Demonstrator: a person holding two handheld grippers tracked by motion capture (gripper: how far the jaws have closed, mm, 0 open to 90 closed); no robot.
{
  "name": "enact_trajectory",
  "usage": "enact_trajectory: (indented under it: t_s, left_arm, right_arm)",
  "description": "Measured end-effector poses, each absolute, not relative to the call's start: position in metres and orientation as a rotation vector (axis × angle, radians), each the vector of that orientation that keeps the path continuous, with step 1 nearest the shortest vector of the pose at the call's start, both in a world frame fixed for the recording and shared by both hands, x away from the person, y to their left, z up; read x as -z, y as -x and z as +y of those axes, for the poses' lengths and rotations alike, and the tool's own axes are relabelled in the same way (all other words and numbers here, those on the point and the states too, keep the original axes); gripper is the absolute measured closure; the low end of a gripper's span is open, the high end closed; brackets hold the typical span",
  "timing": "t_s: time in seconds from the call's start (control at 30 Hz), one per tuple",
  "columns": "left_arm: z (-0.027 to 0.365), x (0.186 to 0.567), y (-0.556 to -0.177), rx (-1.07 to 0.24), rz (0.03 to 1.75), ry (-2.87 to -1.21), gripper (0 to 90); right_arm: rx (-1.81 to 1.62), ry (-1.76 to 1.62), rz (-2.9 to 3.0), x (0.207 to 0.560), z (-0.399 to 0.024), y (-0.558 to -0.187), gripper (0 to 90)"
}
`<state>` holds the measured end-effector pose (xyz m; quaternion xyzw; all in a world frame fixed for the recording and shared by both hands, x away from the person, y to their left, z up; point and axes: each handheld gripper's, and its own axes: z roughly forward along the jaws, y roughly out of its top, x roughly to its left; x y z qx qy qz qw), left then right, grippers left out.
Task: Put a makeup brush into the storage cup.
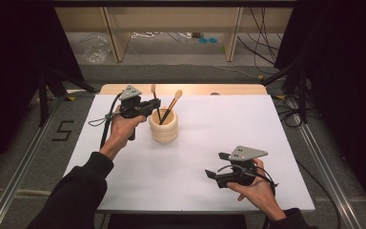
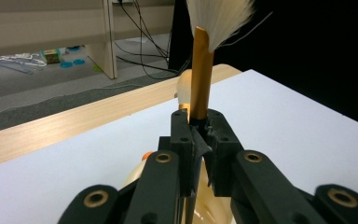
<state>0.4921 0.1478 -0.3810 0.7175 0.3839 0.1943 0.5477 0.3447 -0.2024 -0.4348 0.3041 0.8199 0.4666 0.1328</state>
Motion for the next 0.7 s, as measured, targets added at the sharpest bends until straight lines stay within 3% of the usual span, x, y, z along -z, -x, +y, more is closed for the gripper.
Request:
enact_trajectory:
  t_s: [0.7]
  left_arm:
    - [0.142,0.401,-0.497,-0.423,0.933,-1.747,82.5]
  right_arm:
    - [-1.359,-0.879,2.385,0.435,-0.201,-0.344,21.2]
